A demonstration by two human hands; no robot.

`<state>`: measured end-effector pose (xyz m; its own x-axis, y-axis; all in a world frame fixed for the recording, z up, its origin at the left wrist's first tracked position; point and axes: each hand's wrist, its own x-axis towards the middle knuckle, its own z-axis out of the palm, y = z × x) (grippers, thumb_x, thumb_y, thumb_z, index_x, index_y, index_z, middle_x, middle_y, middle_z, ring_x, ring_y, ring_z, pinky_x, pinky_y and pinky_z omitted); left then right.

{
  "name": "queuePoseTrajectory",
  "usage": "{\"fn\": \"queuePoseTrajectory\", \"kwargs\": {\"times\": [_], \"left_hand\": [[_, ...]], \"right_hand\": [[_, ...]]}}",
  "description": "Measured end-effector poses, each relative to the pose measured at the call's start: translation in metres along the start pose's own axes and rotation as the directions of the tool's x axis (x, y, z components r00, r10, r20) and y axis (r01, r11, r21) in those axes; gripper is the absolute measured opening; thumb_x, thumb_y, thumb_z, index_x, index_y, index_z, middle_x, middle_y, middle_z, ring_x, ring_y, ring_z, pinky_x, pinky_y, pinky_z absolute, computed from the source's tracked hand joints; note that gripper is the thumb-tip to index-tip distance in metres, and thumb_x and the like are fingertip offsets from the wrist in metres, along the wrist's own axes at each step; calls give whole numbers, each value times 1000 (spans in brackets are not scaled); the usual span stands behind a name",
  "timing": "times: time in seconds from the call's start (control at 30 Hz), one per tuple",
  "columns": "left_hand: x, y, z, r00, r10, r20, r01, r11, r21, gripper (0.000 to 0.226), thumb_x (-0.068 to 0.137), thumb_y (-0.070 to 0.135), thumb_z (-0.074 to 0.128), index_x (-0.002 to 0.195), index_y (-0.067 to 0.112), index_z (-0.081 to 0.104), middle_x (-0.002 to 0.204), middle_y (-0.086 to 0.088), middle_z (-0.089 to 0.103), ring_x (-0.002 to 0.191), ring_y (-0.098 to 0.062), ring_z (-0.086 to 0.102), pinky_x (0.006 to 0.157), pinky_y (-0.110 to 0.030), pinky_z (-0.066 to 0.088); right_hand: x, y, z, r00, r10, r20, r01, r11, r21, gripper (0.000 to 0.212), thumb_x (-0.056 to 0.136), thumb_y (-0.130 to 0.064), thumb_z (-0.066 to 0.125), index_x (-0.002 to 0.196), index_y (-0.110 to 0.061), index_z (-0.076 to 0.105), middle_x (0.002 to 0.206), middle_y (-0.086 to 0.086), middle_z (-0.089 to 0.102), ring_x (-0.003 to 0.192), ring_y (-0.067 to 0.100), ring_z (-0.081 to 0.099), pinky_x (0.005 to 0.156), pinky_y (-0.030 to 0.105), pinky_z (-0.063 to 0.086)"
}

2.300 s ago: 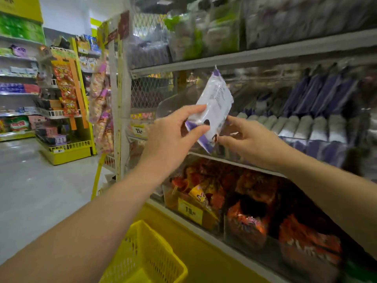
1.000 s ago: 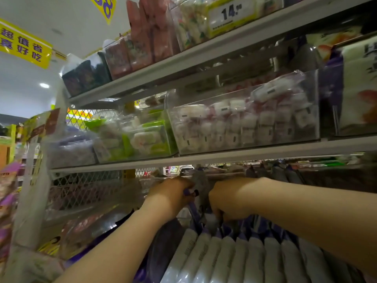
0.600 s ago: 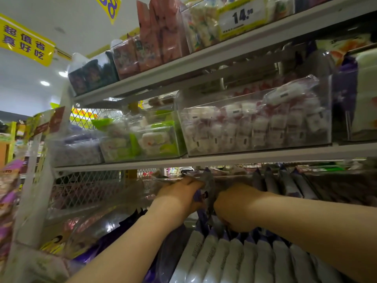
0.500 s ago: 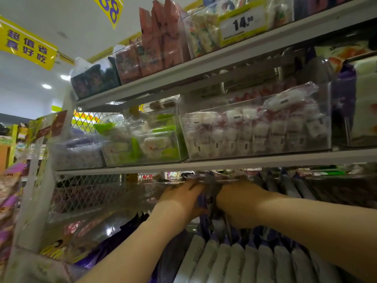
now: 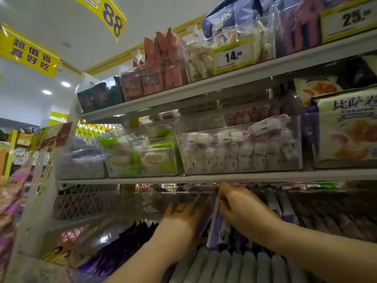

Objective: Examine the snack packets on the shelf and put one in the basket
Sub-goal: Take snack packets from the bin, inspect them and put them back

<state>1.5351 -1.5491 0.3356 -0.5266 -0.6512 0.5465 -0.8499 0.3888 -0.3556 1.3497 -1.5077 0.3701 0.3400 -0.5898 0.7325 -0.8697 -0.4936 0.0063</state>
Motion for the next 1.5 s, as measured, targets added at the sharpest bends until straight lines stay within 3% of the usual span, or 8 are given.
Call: {"fn": "queuePoseTrajectory", "kwargs": {"times": [0.23,0.4,0.57,0.67,0.77,1.03,1.27,1.5], "left_hand": [[-28,-1,-30,999,-3,-32,1,999,-40,51,94,44,47,143,33,35,144,4,39,134,-21,38,114,-45,24],[-64,-3,-59,992,-85,-89,35,891,-454,22,94,34,53,113,30,64,107,7,66,100,-13,62,85,-35,50],[-114,8,-81,929,-346,131,243,302,-922,33,99,44,44,92,21,66,79,0,75,66,-15,71,56,-22,49],[-154,12,-86,866,-323,382,351,-151,-924,45,95,59,38,100,22,63,84,-4,77,66,-17,72,57,-23,53],[-196,11,-78,873,-265,409,305,-356,-883,44,94,55,43,96,23,73,94,-7,76,74,-18,74,61,-25,56],[-316,-9,-31,777,-483,403,229,-379,-897,33,88,17,60,120,12,58,104,-7,75,86,-20,73,67,-24,57],[-382,-5,27,738,-422,527,407,-345,-846,52,69,20,73,118,16,58,108,-5,74,95,-22,72,73,-27,58],[-403,14,76,692,-373,618,540,-301,-786,45,86,4,67,127,18,54,117,-1,71,107,-23,68,91,-40,55]], "right_hand": [[-25,-24,-27,986,150,-66,-109,900,423,21,96,-17,48,77,-25,45,61,-3,59,51,-1,60,41,11,40],[-43,-58,-59,984,134,-115,-72,900,429,14,97,-18,48,83,-18,45,65,4,65,53,6,65,46,26,52],[-66,-101,-75,981,118,-155,-11,827,562,9,97,-16,48,89,-12,49,73,7,70,61,11,70,59,45,58],[-85,-129,-62,979,104,-174,32,768,640,9,95,-13,48,86,-13,49,82,8,69,70,21,71,67,51,57],[-103,-163,-31,990,64,-128,42,726,687,15,92,-9,49,79,-17,48,99,6,65,80,30,66,74,54,55],[-157,-225,72,986,76,150,-168,410,896,17,92,-24,60,105,-27,50,119,-29,49,95,2,66,73,23,57],[-181,-265,152,797,180,576,-564,-121,817,33,94,-24,58,122,-7,56,111,14,69,97,29,68,85,48,56],[-190,-260,198,739,221,637,-577,-282,767,32,95,-25,53,114,-1,61,108,19,70,100,36,67,90,54,52]]}}
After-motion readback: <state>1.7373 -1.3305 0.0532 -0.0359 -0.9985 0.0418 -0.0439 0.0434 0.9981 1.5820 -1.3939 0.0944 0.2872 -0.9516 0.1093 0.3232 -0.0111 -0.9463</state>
